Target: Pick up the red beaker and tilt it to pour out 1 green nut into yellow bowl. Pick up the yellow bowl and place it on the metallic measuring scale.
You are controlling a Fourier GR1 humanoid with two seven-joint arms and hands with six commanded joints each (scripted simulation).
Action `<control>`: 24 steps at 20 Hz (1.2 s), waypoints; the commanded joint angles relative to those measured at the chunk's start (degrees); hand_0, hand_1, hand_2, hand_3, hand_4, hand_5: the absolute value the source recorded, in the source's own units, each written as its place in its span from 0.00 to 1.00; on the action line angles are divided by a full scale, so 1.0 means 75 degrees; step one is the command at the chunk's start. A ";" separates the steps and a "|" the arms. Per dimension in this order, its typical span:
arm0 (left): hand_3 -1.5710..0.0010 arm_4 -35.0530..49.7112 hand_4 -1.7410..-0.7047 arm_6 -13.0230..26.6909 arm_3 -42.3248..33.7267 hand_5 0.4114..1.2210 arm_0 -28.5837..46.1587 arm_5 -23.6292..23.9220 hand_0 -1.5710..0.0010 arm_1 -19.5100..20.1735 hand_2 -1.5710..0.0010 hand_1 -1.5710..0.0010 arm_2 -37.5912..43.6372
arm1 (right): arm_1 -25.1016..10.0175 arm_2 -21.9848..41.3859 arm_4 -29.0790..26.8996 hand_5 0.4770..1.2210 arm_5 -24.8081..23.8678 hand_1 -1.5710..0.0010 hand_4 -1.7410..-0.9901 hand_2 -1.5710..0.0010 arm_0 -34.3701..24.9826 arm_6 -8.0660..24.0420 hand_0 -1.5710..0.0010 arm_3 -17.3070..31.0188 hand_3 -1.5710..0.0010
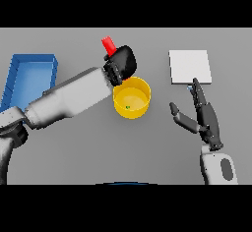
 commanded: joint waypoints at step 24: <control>0.15 0.0337 0.14 -0.0272 0.1880 0.98 -0.3162 0.0915 0.00 0.0479 0.08 0.08 -0.0084 | -0.0052 0.0015 -0.0003 0.21 0.0058 1.00 0.66 1.00 -0.0003 -0.0212 1.00 -0.0026 1.00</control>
